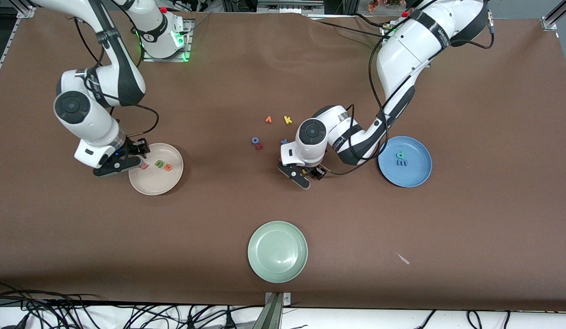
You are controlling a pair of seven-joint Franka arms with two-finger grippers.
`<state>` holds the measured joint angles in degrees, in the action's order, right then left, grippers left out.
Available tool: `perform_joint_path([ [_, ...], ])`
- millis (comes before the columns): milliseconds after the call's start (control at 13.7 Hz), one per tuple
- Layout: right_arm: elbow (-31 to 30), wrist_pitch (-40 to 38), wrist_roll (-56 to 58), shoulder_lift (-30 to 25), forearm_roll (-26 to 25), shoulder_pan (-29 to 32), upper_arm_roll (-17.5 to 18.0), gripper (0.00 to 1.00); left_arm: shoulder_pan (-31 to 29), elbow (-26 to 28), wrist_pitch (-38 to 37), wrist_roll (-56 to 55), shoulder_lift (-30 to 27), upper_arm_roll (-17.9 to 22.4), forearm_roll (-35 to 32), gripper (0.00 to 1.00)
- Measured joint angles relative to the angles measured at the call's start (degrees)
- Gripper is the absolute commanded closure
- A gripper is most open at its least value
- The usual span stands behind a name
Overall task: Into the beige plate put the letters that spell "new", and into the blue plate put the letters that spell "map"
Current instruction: 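Retract the right arm while the left gripper grasps the yellow a, then carry the yellow a with the left gripper and release it on the blue plate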
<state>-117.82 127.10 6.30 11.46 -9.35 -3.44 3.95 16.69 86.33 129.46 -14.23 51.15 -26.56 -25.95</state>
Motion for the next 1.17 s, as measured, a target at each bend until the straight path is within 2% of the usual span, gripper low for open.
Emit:
perform_joint_path([
  [73, 2.7, -4.2, 0.0, -1.0, 1.2, -0.1, 0.2, 0.00, 0.0, 0.0, 0.0, 0.8, 0.0, 0.0, 0.0, 0.62],
  [291, 7.1, -12.1, 0.0, -4.7, 3.0, 0.0, 0.3, 0.00, -0.1, -0.1, -0.1, 4.6, -0.4, 0.0, 0.0, 0.85],
  [655, 12.5, -21.9, 0.0, -8.3, 3.5, 0.0, -0.1, 0.00, -0.2, -0.8, -2.6, 5.7, -0.6, 0.0, 0.0, 0.88],
  [801, 15.5, -24.6, 0.0, -8.3, 3.6, 0.0, -0.2, 0.00, -0.7, -1.8, -8.6, 5.9, -2.2, 0.0, 0.0, 0.88],
  [947, 16.8, -25.5, 0.0, -8.3, 3.6, 0.0, -0.3, 0.00, -2.7, -2.0, -16.6, 6.3, -5.7, -0.3, 0.0, 0.96],
  [1165, 16.9, -26.3, 0.0, -8.6, 3.6, 0.0, -0.3, 0.00, -7.5, -1.9, -25.6, 10.3, -10.1, -1.0, 0.0, 0.94],
])
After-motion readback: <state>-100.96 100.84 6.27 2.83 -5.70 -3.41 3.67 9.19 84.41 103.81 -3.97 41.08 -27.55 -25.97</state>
